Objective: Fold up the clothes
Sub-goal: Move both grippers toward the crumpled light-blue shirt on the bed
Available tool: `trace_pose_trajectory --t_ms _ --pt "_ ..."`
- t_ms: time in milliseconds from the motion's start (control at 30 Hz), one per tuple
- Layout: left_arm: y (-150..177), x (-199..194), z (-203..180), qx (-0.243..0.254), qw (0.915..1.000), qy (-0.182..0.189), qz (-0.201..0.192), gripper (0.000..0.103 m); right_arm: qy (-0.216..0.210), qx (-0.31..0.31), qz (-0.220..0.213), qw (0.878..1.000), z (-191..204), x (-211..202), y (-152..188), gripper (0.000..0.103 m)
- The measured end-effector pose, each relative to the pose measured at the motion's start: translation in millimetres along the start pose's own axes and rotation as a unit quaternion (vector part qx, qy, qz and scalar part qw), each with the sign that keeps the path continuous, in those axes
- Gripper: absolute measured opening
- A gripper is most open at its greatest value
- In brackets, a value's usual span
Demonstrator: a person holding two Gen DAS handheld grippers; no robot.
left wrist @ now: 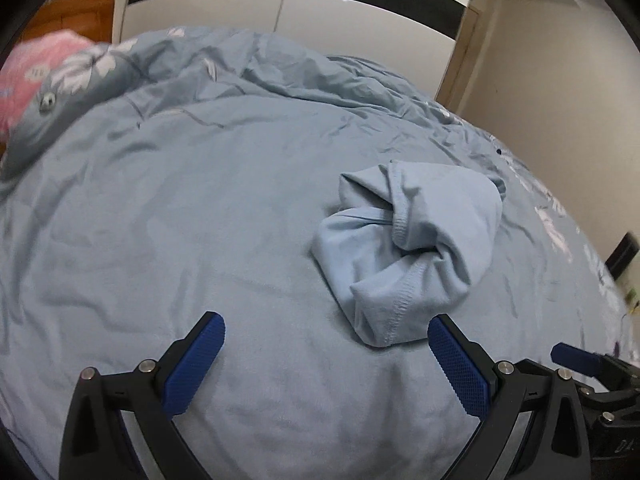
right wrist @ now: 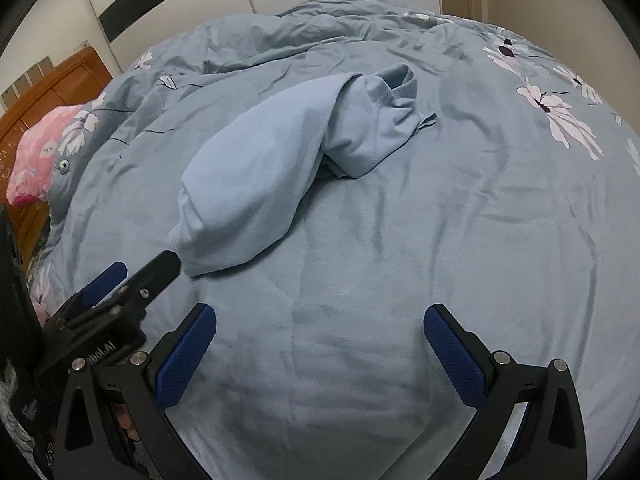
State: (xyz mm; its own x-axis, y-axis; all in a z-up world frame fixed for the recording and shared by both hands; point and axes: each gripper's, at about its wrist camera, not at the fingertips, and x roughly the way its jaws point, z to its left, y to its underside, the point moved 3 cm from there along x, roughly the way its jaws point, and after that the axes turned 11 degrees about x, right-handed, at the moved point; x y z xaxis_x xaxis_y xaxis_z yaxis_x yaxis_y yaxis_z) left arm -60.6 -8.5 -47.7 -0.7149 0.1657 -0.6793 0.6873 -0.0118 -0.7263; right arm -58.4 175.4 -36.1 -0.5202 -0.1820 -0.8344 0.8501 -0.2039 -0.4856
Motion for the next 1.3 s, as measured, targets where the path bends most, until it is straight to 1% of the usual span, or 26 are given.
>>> trace_pose_trajectory --t_ms 133,233,500,600,800,1033,1300 --pt "-0.6 1.0 8.4 0.006 0.9998 -0.018 -0.005 0.103 0.010 -0.006 -0.012 1.000 -0.6 -0.7 -3.5 0.103" --pt "-3.4 -2.8 11.7 0.014 0.9995 -0.026 -0.015 0.103 0.010 -0.009 -0.011 1.000 4.7 3.4 -6.0 0.103" --pt "-5.3 -2.7 16.7 0.025 0.9990 -0.038 -0.006 0.103 0.010 -0.017 -0.014 1.000 13.9 6.1 -3.1 0.103" --pt "-5.6 -3.4 16.4 0.026 0.9991 -0.033 -0.006 0.103 0.012 -0.021 -0.012 1.000 18.1 5.0 -4.0 0.103" --pt "-6.2 -4.1 10.8 0.046 0.9983 -0.036 -0.008 0.103 0.015 -0.022 -0.014 1.000 20.7 1.3 -0.3 0.103" --pt "-5.8 -3.4 14.0 0.036 0.9989 -0.031 -0.003 0.103 0.020 -0.023 -0.009 0.999 25.3 0.6 1.9 0.103" --pt "-5.9 -2.3 8.8 0.051 0.9980 -0.036 -0.003 0.103 0.020 -0.022 -0.005 1.000 24.7 2.1 2.2 0.103"
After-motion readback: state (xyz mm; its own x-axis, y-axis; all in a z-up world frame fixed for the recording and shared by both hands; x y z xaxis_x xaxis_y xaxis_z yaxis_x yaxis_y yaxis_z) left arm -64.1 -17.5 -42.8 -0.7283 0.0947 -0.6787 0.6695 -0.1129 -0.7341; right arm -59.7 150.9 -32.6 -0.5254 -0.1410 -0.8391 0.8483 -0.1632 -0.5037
